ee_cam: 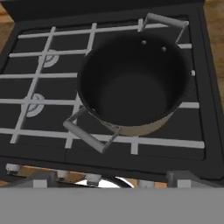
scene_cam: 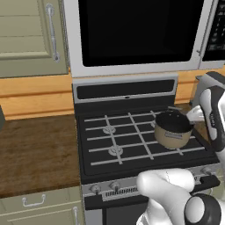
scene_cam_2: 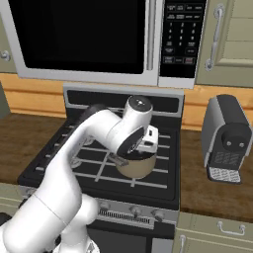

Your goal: Turn off the front right burner of the stove.

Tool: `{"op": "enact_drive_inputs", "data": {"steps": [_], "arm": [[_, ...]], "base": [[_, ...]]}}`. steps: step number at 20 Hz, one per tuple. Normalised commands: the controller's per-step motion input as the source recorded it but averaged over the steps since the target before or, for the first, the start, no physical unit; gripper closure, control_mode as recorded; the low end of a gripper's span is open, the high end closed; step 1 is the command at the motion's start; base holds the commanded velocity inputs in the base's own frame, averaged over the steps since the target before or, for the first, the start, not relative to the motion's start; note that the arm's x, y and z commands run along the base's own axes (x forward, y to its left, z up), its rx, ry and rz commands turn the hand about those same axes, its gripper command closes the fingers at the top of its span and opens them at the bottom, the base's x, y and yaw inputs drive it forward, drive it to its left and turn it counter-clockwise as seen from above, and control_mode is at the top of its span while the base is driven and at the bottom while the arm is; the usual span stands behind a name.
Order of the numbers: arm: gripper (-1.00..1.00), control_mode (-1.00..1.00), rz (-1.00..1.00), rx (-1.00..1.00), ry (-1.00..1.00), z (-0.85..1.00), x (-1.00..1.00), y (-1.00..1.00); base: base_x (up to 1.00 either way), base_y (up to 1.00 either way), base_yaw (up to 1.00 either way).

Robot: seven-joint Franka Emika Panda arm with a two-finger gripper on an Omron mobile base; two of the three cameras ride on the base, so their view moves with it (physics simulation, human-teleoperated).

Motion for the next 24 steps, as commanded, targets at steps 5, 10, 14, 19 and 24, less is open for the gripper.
{"op": "enact_drive_inputs", "data": {"steps": [5,10,14,19,24], "arm": [[-1.0,-1.0,0.05,-0.02,-0.23,-0.36,-0.35,-0.46],[-1.0,-1.0,0.07,-0.01,-0.34,-0.3,-0.18,-0.36],[-1.0,-1.0,0.03,-0.05,-0.49,-0.49,-0.09,-0.28],[-1.0,-1.0,0.03,-0.05,-0.44,-0.36,-0.02,-0.22],[-1.0,-1.0,0.06,-0.02,-0.43,-0.3,0.0,-0.11]], "base": [[0.0,0.0,0.0],[0.0,0.0,0.0],[0.0,0.0,0.0],[0.0,0.0,0.0],[0.0,0.0,0.0]]}}
